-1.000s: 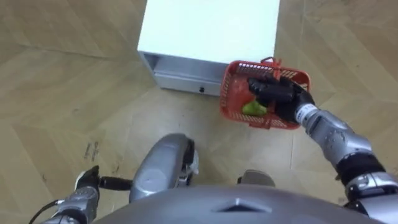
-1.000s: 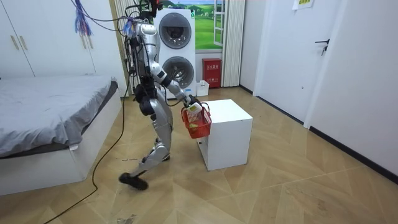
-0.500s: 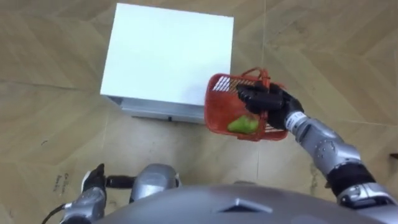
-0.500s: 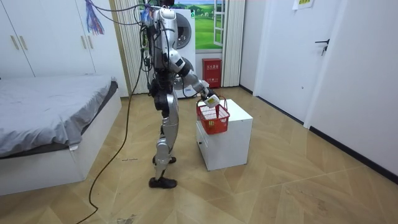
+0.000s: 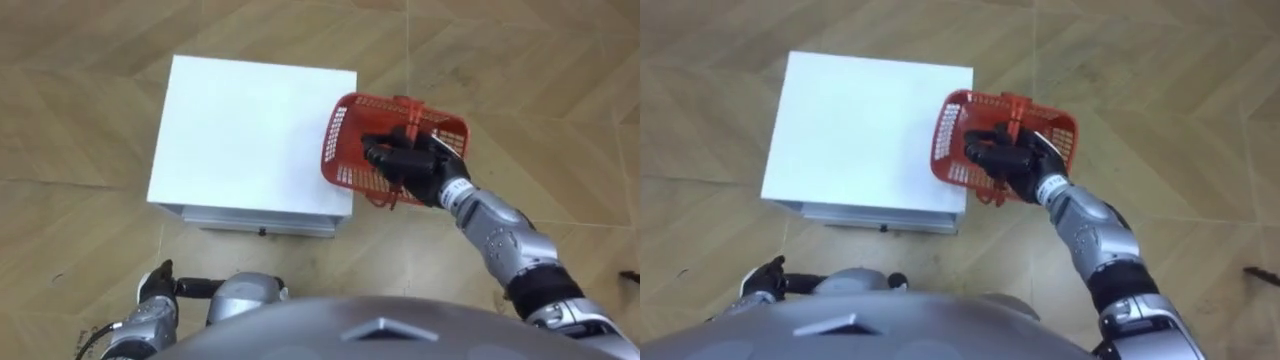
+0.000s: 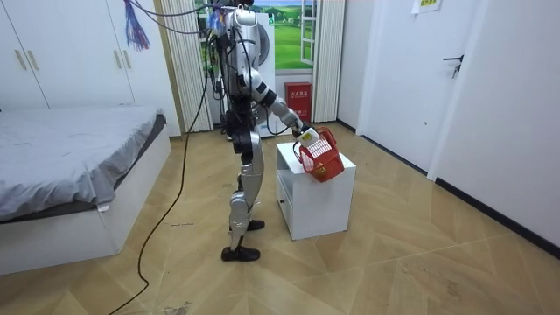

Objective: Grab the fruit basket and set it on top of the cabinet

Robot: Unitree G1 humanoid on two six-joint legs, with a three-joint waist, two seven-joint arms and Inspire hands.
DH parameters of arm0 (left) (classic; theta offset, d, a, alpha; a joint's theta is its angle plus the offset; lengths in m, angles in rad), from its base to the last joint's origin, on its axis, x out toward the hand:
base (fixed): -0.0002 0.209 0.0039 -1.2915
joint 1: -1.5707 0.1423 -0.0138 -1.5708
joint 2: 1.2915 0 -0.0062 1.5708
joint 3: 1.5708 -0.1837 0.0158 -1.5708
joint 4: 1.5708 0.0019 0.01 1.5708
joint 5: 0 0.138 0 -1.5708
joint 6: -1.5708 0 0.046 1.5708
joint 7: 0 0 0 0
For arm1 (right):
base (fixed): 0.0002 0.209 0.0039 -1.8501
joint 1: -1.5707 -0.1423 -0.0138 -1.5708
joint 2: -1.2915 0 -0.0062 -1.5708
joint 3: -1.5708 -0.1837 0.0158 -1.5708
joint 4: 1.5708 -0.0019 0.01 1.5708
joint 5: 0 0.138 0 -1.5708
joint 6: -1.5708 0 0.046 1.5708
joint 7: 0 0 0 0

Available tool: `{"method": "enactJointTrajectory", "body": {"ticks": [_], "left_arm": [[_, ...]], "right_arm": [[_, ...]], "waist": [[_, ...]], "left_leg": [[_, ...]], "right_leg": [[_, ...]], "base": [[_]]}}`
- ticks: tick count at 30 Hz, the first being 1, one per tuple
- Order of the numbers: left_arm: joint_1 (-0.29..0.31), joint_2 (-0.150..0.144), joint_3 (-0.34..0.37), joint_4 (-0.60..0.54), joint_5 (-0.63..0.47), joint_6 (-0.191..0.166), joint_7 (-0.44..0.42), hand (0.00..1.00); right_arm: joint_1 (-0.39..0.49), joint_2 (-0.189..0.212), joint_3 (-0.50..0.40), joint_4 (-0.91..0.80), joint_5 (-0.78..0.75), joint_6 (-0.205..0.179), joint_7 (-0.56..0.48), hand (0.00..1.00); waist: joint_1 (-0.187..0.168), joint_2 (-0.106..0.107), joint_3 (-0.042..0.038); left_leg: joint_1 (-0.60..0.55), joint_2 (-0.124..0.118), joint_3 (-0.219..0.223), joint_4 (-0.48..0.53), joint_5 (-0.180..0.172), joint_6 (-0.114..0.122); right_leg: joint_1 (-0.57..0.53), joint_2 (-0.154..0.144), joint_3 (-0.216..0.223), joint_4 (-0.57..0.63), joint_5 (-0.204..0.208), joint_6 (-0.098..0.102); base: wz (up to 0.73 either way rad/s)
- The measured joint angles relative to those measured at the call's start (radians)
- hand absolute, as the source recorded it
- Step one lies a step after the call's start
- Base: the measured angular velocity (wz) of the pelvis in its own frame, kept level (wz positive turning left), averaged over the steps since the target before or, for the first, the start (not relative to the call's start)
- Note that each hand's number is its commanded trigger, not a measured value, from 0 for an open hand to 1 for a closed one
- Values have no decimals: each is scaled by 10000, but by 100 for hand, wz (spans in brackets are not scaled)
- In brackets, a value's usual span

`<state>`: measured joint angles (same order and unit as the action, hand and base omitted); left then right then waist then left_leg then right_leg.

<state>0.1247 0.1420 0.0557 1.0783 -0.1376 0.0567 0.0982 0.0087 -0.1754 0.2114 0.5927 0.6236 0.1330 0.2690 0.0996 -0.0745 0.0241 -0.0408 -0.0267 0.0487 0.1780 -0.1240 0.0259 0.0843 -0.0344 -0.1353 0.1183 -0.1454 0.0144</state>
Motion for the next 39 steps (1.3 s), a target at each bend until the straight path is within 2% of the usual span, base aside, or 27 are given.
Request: {"method": "enactJointTrajectory", "body": {"ticks": [2, 8, 14, 17, 19, 27, 33, 37, 39], "left_arm": [[-35, -32, 2, 11, 1, 0, 0, 0], [-20, -41, 5, 19, -1, -13, 3, 0], [28, -120, 5, 20, -74, -77, 99, 0], [33, -167, 6, 21, -53, -80, 100, 0], [12, -171, 2, 23, -5, -81, 77, 0], [12, -182, -2, 35, 154, -88, 78, 0], [12, -201, -10, 29, 203, -123, 77, 0], [10, -165, -2, 33, 197, -138, 49, 0], [5, -146, 4, 34, 197, -138, 16, 0]], "right_arm": [[-1, 91, 0, 154, -6, 3, -70, 100], [6, 129, 37, 319, 7, -2, -195, 100], [47, 139, 76, 348, 40, -2, -186, 100], [150, 145, 76, 348, 111, -2, -186, 100], [145, 142, 74, 356, 109, -3, -187, 100], [96, 168, 70, 363, -48, -3, -186, 100], [-56, 347, 44, 335, -186, -3, -163, 100], [-70, 339, 49, -443, -180, -1, -151, 100], [-84, 333, 49, -827, -180, -2, -114, 100]], "waist": [[-25, -11, -10], [113, -54, -93], [140, 14, -151], [174, 56, -210], [167, 74, -219], [171, 122, -180], [175, 140, -142], [198, 93, -98], [200, 66, -102]], "left_leg": [[-26, -35, -68, 24, -132, 75], [-55, -55, -169, 157, -156, 103], [-163, -86, -208, 285, -172, 124], [-162, -90, -215, 272, -171, 125], [-160, -89, -214, 269, -170, 125], [-126, -82, -185, 258, -171, 125], [-66, -62, -82, 203, -172, 124], [-115, -44, -7, 200, -173, 124], [-157, -37, 37, 202, -173, 124]], "right_leg": [[2, -6, -63, 23, -147, -57], [14, -22, -194, 173, -150, -53], [12, -44, -374, 187, -149, -54], [17, -43, -369, 186, -149, -53], [13, -40, -333, 185, -149, -53], [5, -45, -378, 180, -149, -53], [5, -42, -340, 180, -149, -53], [-62, -37, -303, 183, -149, -53], [-123, -37, -287, 185, -149, -54]], "base": [[5], [3], [5], [1], [0], [0], [-3], [-6], [-5]]}}
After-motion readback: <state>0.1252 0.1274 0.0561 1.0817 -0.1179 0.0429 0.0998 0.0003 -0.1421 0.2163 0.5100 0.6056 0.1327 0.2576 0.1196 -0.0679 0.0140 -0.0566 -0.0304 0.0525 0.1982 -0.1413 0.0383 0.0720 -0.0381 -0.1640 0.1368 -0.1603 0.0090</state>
